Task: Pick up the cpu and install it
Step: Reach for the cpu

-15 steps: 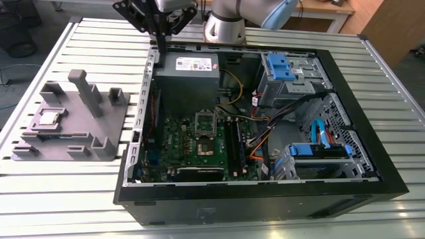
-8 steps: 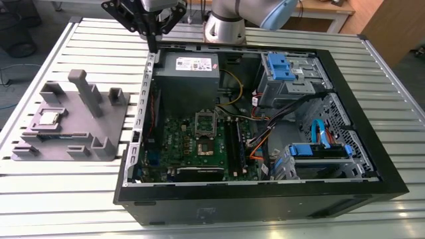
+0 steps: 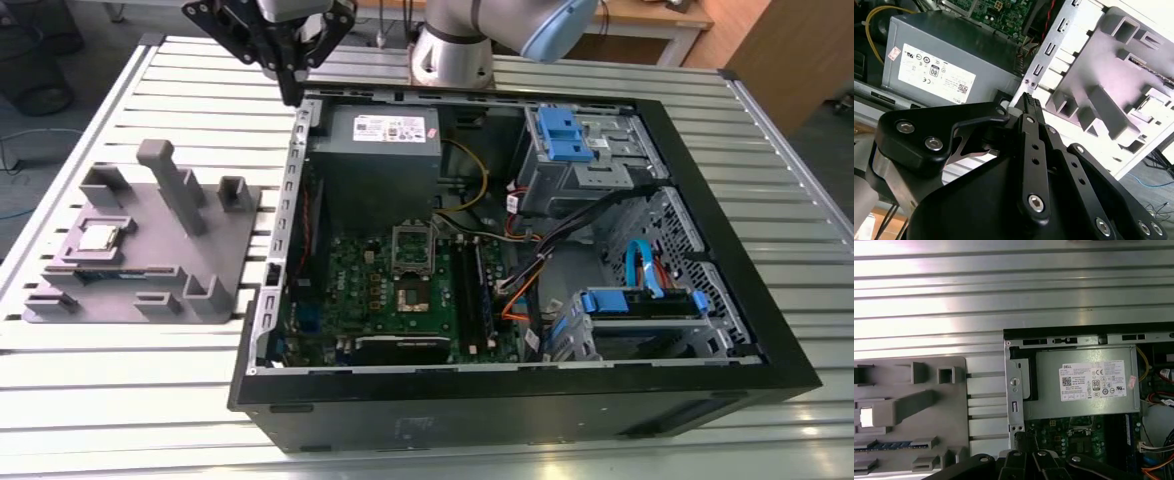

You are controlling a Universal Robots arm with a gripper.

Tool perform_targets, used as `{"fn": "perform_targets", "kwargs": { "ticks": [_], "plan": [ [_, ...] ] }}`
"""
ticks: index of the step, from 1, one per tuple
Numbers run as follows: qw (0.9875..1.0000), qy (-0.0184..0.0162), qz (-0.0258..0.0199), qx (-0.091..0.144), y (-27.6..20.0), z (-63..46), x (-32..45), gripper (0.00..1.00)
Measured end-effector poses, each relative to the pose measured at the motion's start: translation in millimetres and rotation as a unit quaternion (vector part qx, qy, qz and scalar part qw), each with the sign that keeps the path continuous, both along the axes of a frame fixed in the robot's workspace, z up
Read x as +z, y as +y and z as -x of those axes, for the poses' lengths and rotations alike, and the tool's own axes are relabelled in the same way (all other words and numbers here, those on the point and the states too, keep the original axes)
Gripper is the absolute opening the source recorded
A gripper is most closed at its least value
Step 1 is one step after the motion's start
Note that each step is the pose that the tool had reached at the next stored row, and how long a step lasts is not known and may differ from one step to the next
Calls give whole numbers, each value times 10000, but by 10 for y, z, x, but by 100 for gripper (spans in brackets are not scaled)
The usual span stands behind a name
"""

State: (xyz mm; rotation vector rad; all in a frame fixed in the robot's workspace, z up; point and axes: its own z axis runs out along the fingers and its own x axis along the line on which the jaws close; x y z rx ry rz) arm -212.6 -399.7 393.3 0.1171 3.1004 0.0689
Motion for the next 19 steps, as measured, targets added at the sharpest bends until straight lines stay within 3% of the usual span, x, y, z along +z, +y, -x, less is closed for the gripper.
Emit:
{"fn": "perform_targets", "kwargs": {
  "ticks": [19],
  "plan": [
    [10000, -2, 0, 0, -1, 47, 0, 11]
  ]
}}
